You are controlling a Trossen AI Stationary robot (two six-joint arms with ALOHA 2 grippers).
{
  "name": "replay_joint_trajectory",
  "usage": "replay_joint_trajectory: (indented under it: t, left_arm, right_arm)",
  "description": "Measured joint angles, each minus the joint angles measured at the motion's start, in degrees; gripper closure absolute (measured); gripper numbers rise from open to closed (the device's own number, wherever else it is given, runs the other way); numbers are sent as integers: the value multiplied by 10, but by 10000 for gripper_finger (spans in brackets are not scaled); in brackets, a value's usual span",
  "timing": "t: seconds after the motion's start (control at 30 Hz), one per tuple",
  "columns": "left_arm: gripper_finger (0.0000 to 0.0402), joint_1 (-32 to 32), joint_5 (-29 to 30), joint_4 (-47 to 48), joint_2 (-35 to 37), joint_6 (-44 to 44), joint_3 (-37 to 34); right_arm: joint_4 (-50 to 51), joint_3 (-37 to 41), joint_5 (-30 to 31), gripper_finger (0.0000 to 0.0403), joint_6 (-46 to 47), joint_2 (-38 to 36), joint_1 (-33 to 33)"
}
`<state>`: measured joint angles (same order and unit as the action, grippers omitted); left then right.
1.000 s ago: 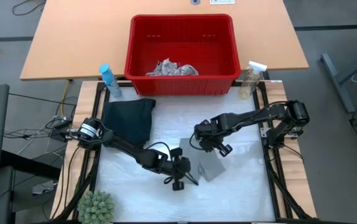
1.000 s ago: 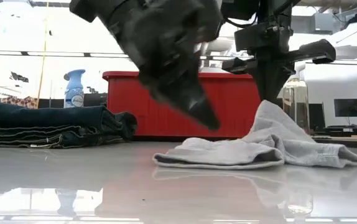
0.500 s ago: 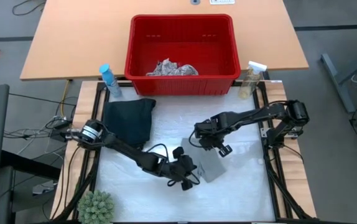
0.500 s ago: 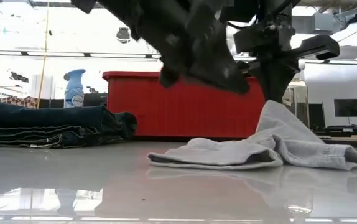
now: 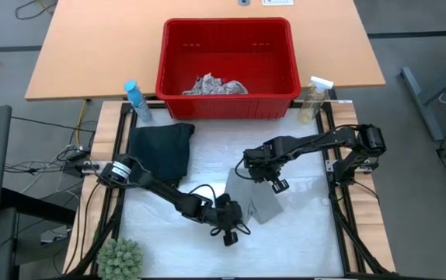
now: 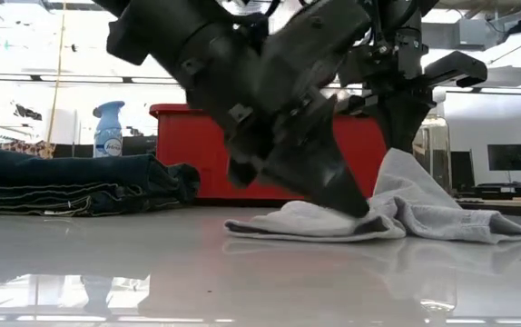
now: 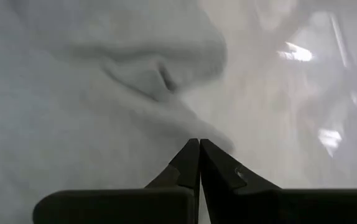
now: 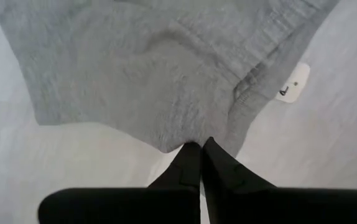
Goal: Fold Laundry from Bin
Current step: Fold the gray shorts
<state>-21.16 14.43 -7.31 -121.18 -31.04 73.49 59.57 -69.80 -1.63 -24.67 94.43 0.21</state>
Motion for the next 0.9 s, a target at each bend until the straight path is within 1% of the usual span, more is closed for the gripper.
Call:
replay_joint_trajectory:
  t: [0.17, 0.23, 0.37, 0.57, 0.73, 0.9]
  left_arm:
    - [401, 0, -52, 46, -5, -8, 2]
    - [401, 0, -48, 66, -5, -8, 2]
    - [401, 2, -48, 79, -5, -2, 2]
    - [401, 4, -50, 115, -3, 15, 4]
    - [401, 4, -52, 153, -3, 15, 4]
    - [401, 6, -52, 168, -3, 12, 3]
  right_arm:
    - [2, 0, 0, 376, 14, 0, 0]
    - [4, 0, -9, 376, 29, 0, 0]
    - [15, 0, -53, 376, 65, 0, 3]
    - [28, 0, -95, 376, 103, 0, 29]
    - [28, 0, -98, 376, 98, 0, 50]
    - [28, 0, -104, 376, 100, 0, 46]
